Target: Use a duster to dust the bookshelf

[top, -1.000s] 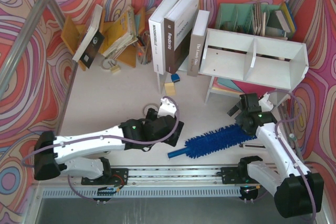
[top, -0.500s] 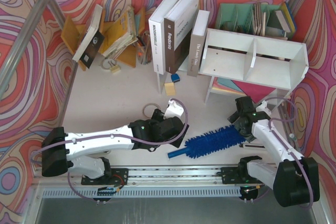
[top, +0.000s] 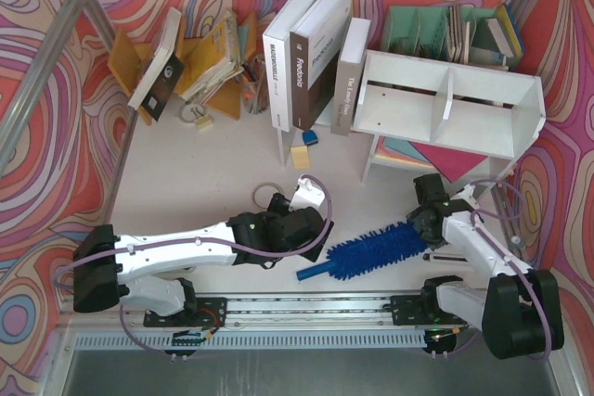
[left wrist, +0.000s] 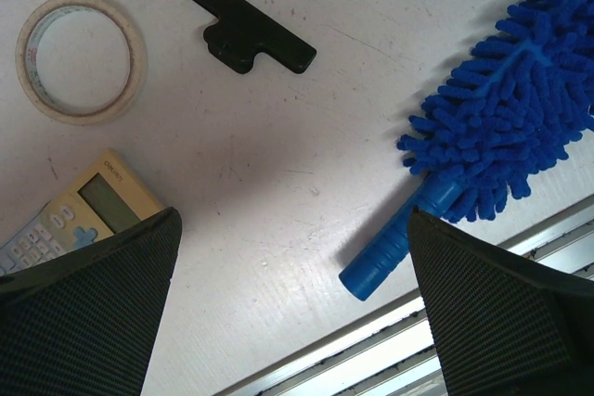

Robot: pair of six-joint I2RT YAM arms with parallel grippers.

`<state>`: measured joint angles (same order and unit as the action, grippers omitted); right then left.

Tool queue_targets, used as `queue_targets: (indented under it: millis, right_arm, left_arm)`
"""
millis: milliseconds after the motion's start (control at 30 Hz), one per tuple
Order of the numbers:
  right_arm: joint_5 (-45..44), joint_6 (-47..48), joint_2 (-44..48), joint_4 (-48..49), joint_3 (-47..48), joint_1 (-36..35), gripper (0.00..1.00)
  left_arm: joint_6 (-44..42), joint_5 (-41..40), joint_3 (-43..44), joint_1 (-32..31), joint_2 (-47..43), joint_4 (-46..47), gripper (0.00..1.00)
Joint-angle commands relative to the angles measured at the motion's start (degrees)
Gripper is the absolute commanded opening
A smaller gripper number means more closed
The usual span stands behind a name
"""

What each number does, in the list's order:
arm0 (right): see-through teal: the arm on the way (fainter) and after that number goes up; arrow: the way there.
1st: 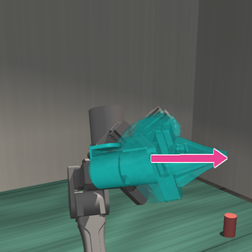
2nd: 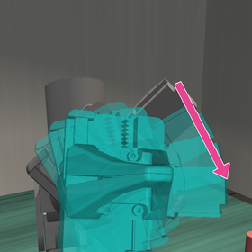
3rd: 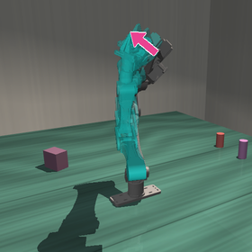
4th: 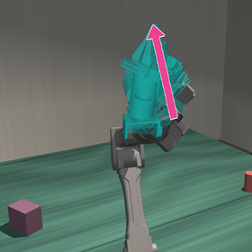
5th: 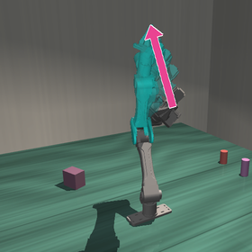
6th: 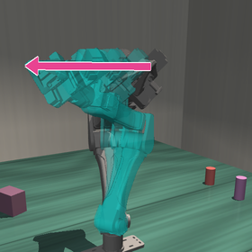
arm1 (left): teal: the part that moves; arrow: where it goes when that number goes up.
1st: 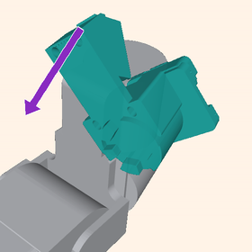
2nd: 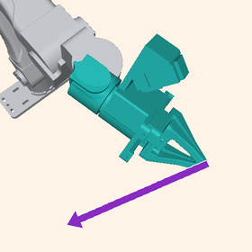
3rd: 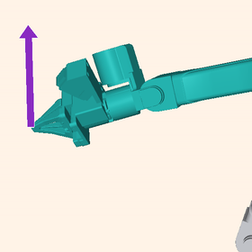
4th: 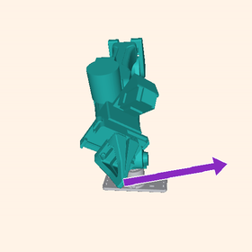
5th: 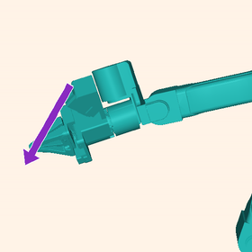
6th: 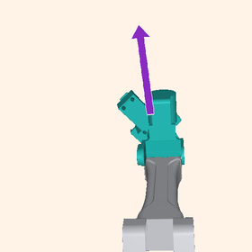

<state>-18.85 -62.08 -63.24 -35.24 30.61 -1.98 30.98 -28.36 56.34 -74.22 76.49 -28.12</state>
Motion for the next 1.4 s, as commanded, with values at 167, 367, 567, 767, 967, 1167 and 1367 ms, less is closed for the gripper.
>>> queue_targets:
  millis: [167,367,567,767,967,1167,1367]
  right_arm:
    - [-2.77,-5.03,4.21,-0.22,-1.38,-0.48,0.36]
    - [-1.59,-6.32,7.67,0.06,-1.53,-0.47,0.16]
    - [-1.35,-7.07,8.77,-0.94,-0.91,-0.48,0.05]
    - [-0.76,-7.24,11.40,-2.69,0.26,-0.47,0.00]
    - [-0.73,-8.11,13.82,-5.48,2.62,-0.47,0.00]
    - [-0.35,-8.62,15.58,-6.73,3.91,-0.48,0.00]
    - [-0.24,-8.96,16.46,-7.64,5.39,-0.47,0.00]
  left_arm:
    - [-1.15,-0.53,-0.44,-0.29,0.22,0.60,0.98]
    - [-1.89,0.55,-0.03,-0.40,1.43,0.69,0.98]
    - [-2.92,2.06,1.12,-0.99,3.57,1.16,0.98]
    - [-3.91,4.11,1.42,-1.62,5.13,2.66,0.99]
    - [-6.07,8.16,1.80,-3.36,7.19,5.01,0.98]
    - [-7.56,12.67,3.26,-3.76,11.17,6.40,0.98]
    - [-8.65,15.66,3.69,-3.88,14.86,7.72,0.85]
